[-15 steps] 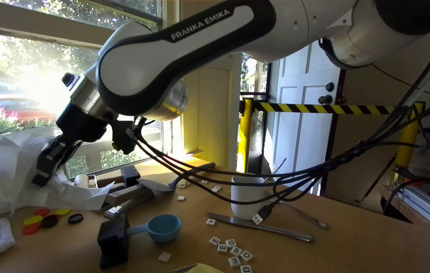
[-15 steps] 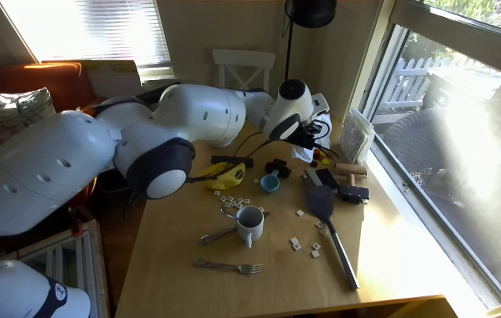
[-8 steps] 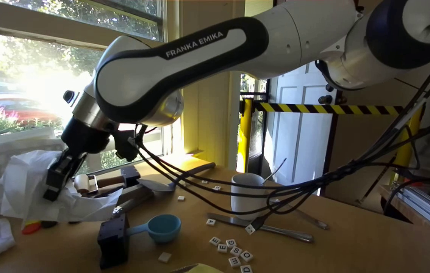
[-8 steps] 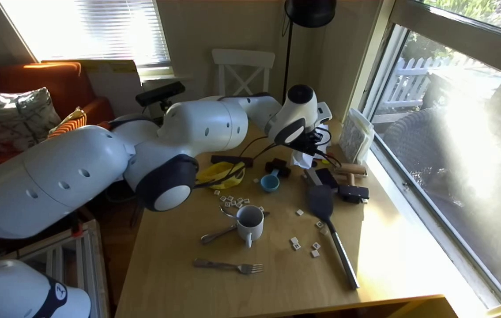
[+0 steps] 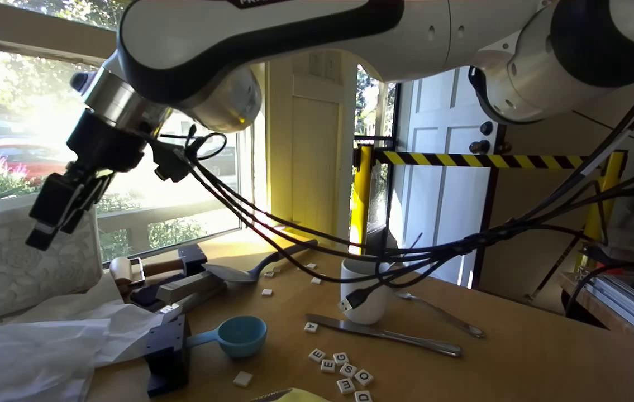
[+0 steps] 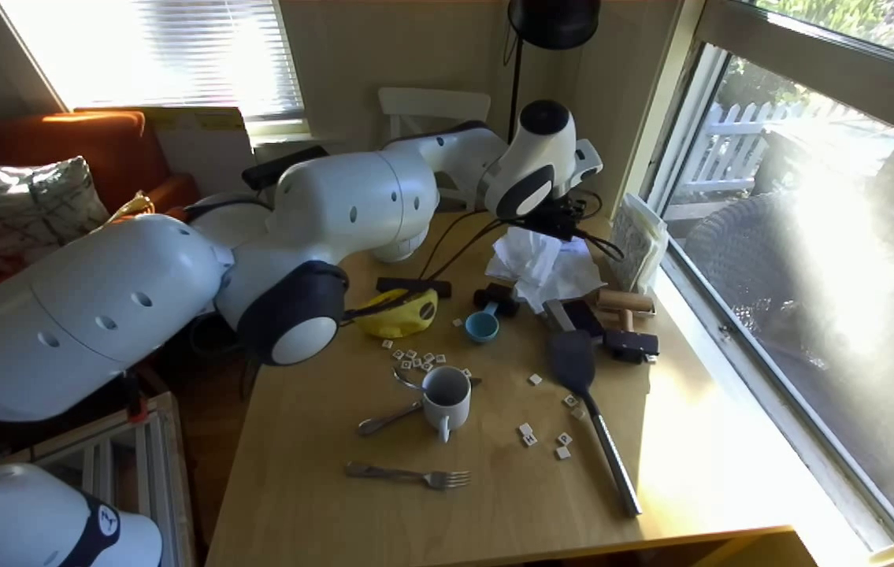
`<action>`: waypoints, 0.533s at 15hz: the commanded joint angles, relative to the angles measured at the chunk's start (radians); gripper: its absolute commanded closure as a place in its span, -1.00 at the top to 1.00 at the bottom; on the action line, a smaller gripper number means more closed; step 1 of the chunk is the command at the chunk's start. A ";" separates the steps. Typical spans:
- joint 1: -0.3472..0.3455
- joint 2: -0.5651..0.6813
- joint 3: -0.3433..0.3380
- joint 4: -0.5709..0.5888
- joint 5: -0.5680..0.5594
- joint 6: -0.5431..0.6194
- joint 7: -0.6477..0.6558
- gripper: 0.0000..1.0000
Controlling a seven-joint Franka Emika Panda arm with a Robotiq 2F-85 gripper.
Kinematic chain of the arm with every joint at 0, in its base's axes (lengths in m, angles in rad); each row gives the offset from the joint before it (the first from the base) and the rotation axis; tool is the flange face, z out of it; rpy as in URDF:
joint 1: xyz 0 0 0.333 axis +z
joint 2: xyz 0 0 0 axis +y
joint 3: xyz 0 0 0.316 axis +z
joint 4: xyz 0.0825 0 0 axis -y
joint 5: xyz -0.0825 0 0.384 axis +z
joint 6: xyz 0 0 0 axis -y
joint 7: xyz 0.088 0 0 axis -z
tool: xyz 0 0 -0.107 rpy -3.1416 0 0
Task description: Move the white napkins to the left.
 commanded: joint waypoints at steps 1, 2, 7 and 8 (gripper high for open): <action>0.002 -0.021 0.008 0.026 0.007 -0.052 0.002 0.94; -0.005 -0.047 0.034 0.013 0.025 -0.078 -0.018 1.00; -0.015 -0.216 0.129 -0.074 0.050 -0.312 -0.053 1.00; -0.017 -0.242 0.152 -0.085 0.057 -0.353 -0.064 1.00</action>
